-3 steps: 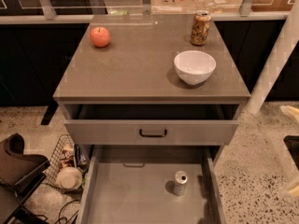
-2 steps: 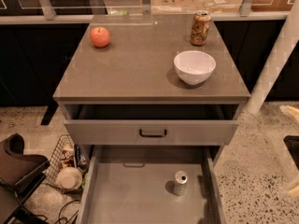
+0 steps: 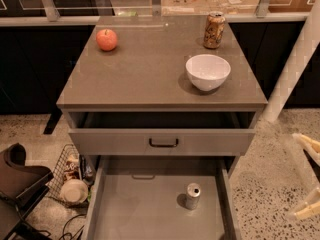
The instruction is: Pick redbull can from middle drawer and place on counter
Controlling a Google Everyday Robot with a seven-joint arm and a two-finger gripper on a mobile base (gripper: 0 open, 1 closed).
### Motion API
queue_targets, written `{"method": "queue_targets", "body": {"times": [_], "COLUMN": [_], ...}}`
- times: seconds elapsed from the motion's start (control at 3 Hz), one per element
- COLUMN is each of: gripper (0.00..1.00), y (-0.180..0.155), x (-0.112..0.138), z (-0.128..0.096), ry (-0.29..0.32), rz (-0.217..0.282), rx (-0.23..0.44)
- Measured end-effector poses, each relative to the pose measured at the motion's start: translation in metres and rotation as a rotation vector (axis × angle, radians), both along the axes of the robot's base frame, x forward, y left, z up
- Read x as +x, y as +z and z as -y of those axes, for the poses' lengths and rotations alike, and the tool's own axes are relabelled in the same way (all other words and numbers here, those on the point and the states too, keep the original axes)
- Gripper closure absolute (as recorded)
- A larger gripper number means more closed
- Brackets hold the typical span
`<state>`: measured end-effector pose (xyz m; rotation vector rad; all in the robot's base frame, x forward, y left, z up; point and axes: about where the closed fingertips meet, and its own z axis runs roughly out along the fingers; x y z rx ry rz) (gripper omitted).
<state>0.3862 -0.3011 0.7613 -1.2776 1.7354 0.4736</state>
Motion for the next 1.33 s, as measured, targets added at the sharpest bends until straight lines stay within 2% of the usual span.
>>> {"method": "queue_targets", "body": {"times": [0.33, 0.67, 1.0, 1.33], "gripper": [0.0, 0.0, 0.0, 0.0], "y": [-0.047, -0.086, -0.108, -0.124], "x": [-0.001, -0.001, -0.001, -0.003], "z": [0.009, 0.01, 0.007, 0.006], "ry": [-0.022, -0.032, -0.03, -0.047], "rz": [-0.004, 0.026, 0.052, 0.081], "rx": [0.116, 0.222, 0.273, 0.285]}}
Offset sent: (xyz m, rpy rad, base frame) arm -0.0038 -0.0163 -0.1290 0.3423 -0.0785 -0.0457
